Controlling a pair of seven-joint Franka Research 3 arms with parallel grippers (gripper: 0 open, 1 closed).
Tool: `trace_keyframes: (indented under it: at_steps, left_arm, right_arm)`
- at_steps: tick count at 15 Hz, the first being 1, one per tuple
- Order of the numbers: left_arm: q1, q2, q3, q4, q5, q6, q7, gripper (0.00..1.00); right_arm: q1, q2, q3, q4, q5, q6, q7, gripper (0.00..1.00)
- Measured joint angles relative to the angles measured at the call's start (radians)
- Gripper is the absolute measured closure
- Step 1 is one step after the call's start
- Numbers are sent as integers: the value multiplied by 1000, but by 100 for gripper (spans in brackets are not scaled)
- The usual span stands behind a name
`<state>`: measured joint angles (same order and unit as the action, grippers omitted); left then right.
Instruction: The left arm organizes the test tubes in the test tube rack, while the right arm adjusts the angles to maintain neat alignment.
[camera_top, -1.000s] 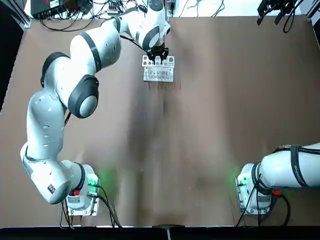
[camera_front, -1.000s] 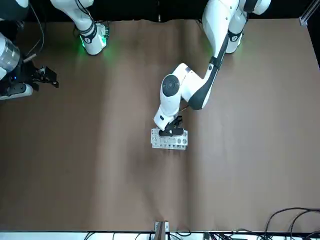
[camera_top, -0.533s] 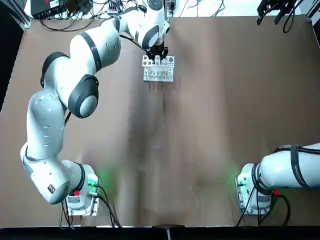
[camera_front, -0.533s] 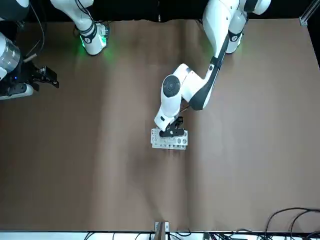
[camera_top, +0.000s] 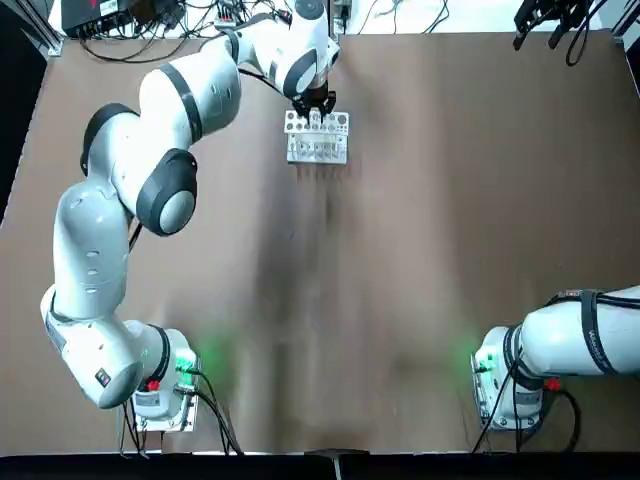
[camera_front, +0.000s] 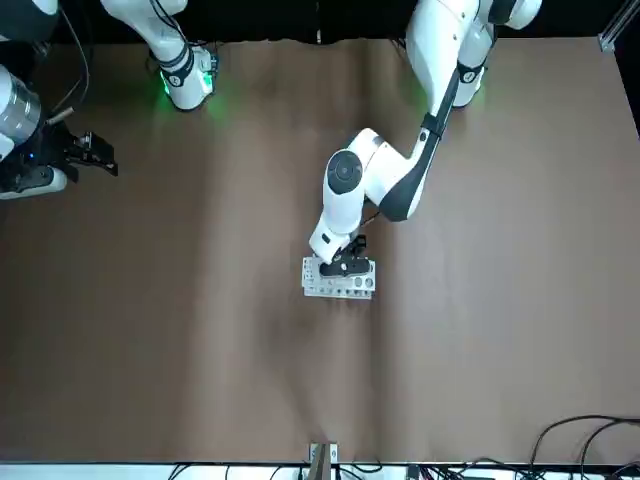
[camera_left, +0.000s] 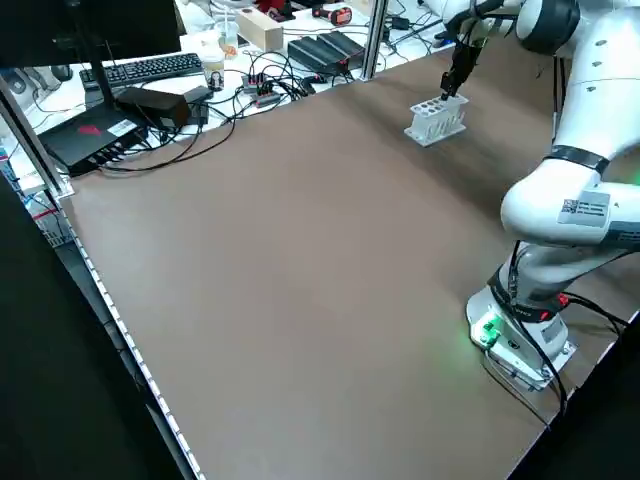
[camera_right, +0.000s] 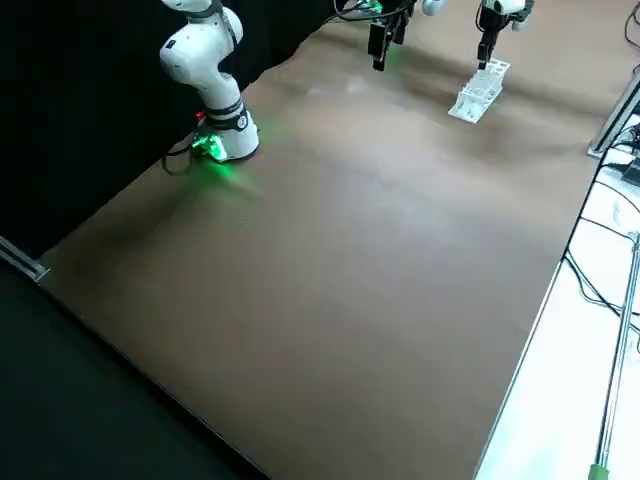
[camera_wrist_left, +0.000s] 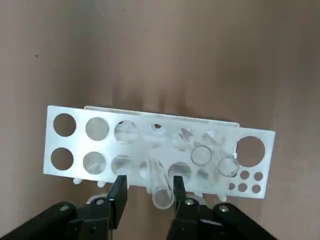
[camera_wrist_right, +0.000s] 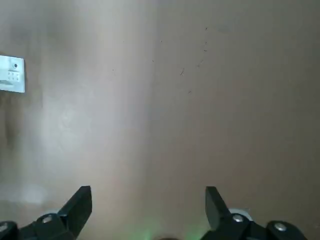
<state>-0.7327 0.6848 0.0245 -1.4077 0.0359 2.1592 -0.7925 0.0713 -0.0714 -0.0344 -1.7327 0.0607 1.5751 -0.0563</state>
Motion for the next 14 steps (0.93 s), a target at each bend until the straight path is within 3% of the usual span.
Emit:
trace_keyframes:
  at_steps: [14]
  left_arm:
    - [-1, 2, 8, 0, 0, 30, 0, 56]
  right_arm:
    - [0, 0, 0, 0, 0, 0, 0, 0]
